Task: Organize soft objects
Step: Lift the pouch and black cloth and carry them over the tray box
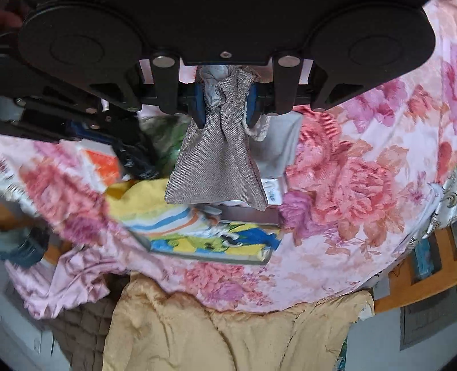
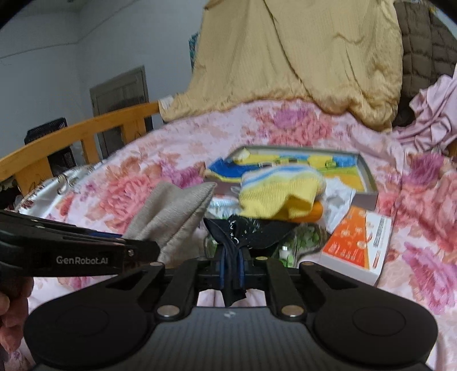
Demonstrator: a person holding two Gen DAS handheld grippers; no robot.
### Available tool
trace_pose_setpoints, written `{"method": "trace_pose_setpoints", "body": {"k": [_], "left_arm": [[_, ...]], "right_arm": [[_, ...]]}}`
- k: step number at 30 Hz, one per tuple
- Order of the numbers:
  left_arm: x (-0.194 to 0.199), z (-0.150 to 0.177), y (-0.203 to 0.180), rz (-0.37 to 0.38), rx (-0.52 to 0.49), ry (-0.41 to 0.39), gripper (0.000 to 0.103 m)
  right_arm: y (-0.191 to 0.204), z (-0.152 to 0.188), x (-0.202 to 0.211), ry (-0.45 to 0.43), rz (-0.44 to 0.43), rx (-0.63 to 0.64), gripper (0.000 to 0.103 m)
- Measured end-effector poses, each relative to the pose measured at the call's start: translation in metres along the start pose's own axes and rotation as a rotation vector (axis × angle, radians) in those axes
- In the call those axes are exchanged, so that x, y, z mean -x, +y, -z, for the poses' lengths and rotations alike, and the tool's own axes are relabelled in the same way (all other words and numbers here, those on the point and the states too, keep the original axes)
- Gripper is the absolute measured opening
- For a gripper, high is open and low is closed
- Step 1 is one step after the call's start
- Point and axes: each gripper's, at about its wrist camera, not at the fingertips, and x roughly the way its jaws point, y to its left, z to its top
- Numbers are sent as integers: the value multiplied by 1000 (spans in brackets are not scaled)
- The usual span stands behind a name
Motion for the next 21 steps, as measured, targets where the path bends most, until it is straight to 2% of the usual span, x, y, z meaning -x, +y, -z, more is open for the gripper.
{"method": "trace_pose_setpoints", "body": {"k": [8,21], "left_arm": [[21,-6,-4,13,81,-54,31],[39,-30,-6,30,109,-142,31]], "right_arm": [[3,-6,18,-83,-19,6,5],[-9,-20,42,-223,-23,-48,5]]}}
